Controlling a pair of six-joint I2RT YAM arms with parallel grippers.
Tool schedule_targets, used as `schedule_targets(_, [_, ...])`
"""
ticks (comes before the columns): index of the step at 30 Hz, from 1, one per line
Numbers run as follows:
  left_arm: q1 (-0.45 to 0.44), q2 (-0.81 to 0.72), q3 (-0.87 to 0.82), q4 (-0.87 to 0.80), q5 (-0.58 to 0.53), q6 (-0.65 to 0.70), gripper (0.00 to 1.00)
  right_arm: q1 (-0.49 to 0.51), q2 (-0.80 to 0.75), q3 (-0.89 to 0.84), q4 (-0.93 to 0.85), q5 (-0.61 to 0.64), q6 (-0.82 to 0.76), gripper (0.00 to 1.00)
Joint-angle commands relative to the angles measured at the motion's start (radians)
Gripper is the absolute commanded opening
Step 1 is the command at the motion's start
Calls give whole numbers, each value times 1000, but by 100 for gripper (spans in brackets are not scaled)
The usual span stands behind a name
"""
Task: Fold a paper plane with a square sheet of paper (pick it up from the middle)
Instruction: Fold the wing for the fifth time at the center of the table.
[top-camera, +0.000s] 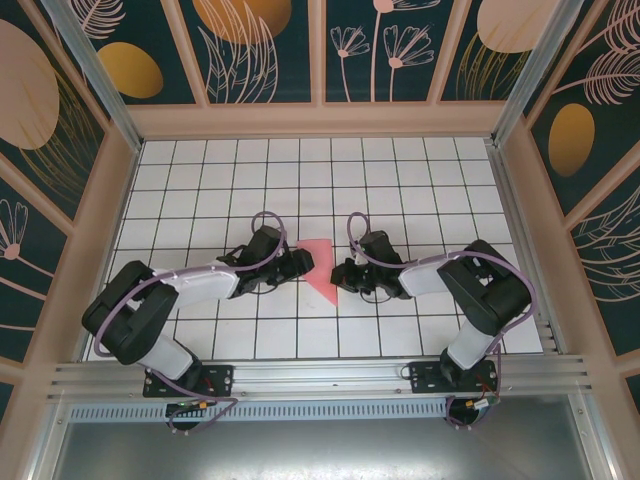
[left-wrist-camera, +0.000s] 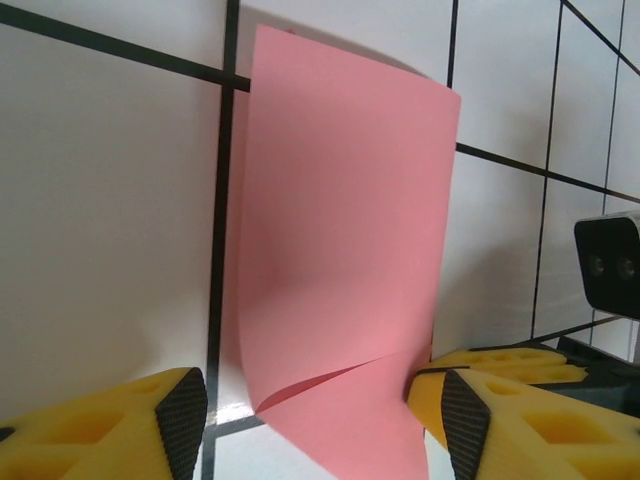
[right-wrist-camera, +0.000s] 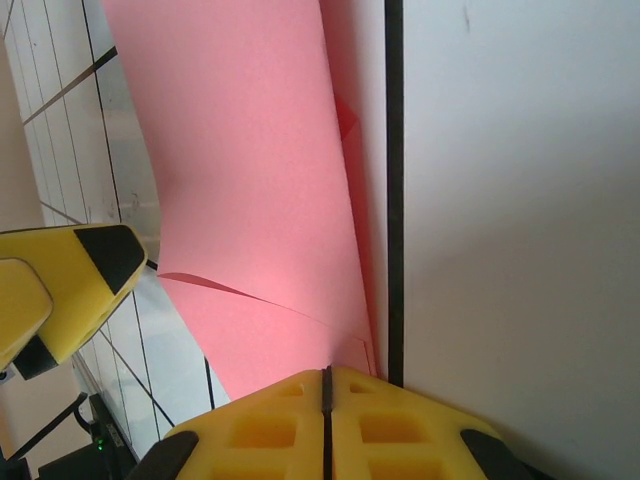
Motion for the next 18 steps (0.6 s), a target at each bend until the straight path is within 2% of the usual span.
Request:
schedule_targets(1, [21,32,26,50,44,-26,66,-9,34,-29,-8,18,1,10])
schedule_targets(8, [34,69,34,100,79,-47,63,-9,31,-37,-13,29,1,10])
schedule_targets(18, [36,118,48,120,96,-69,63,-13,36,-50,-14,37,1,10])
